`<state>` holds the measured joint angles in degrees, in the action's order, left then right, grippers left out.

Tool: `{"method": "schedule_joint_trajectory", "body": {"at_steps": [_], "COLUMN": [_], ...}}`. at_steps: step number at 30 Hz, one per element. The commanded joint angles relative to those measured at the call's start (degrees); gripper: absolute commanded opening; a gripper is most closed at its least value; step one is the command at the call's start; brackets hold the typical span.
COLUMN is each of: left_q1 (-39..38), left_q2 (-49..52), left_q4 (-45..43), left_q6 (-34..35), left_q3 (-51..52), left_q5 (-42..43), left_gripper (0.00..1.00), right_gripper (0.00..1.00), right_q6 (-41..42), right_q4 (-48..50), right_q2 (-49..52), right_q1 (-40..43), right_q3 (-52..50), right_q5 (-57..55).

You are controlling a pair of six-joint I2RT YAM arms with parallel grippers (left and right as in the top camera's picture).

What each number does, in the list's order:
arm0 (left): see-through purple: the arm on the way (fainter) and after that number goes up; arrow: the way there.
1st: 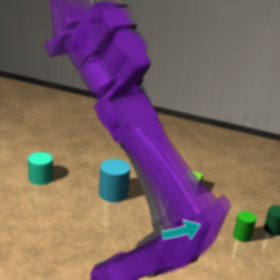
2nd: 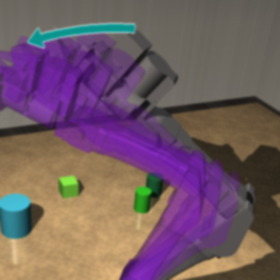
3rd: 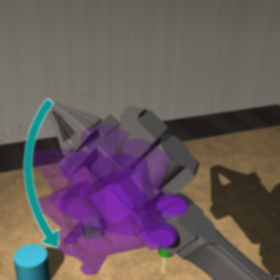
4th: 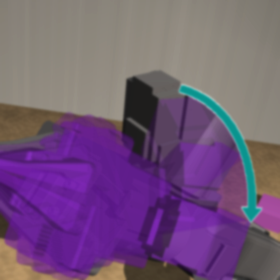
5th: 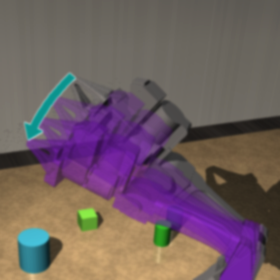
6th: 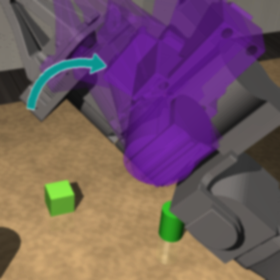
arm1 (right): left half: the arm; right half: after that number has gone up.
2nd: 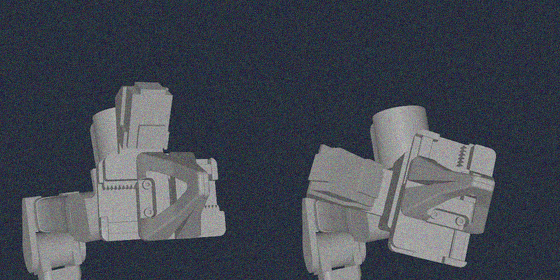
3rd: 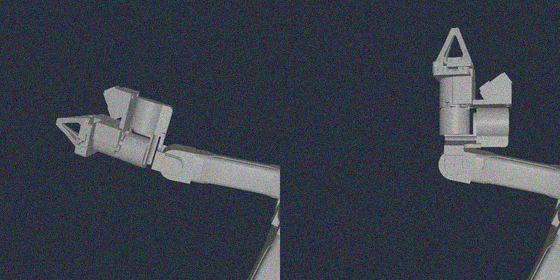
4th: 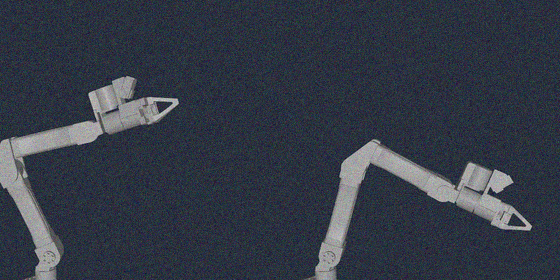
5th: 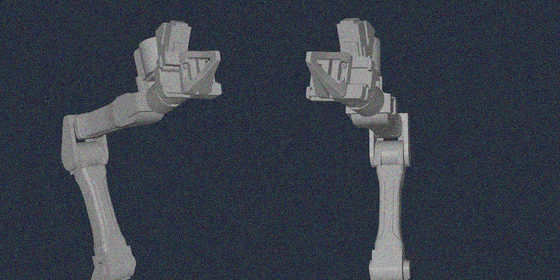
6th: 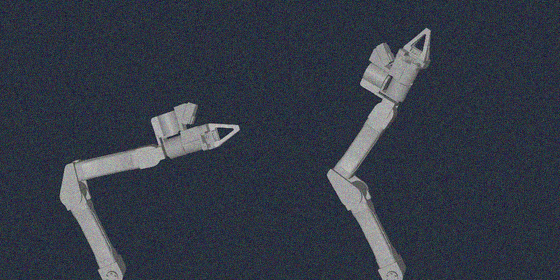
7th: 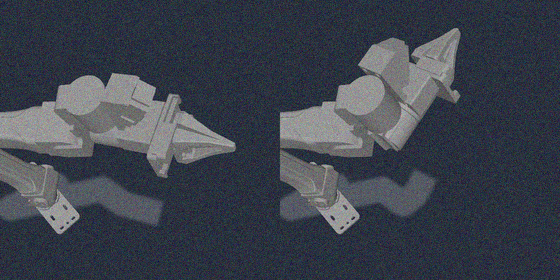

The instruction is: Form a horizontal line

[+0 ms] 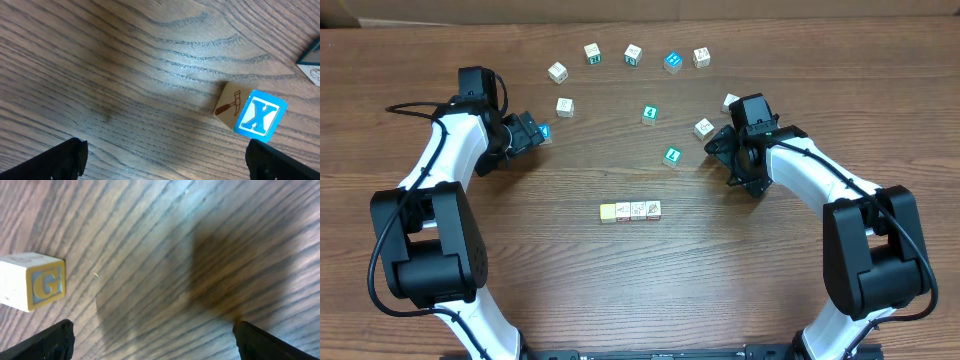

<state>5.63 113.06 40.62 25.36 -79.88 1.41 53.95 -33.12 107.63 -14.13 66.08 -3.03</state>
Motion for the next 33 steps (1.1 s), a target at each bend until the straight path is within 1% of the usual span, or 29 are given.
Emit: {"method": "schedule_joint_trajectory", "body": {"at_steps": [1, 33], "left_q1": [-0.39, -0.39], "left_q2": [0.63, 0.63], "left_q4": [-0.20, -0.22], "left_q6": [-0.07, -0.07], "left_q3": [-0.92, -0.92], "left_q5": [-0.35, -0.35], "left_gripper": [1.00, 0.99], "right_gripper": [1.00, 1.00], "right_q6": [0.04, 0.04], "right_q4": [0.72, 1.62], "right_q2": [-0.85, -0.85], "right_q1": [0.37, 0.39], "right_q3": [-0.50, -0.50], "right_q5": [-1.66, -1.18]}}
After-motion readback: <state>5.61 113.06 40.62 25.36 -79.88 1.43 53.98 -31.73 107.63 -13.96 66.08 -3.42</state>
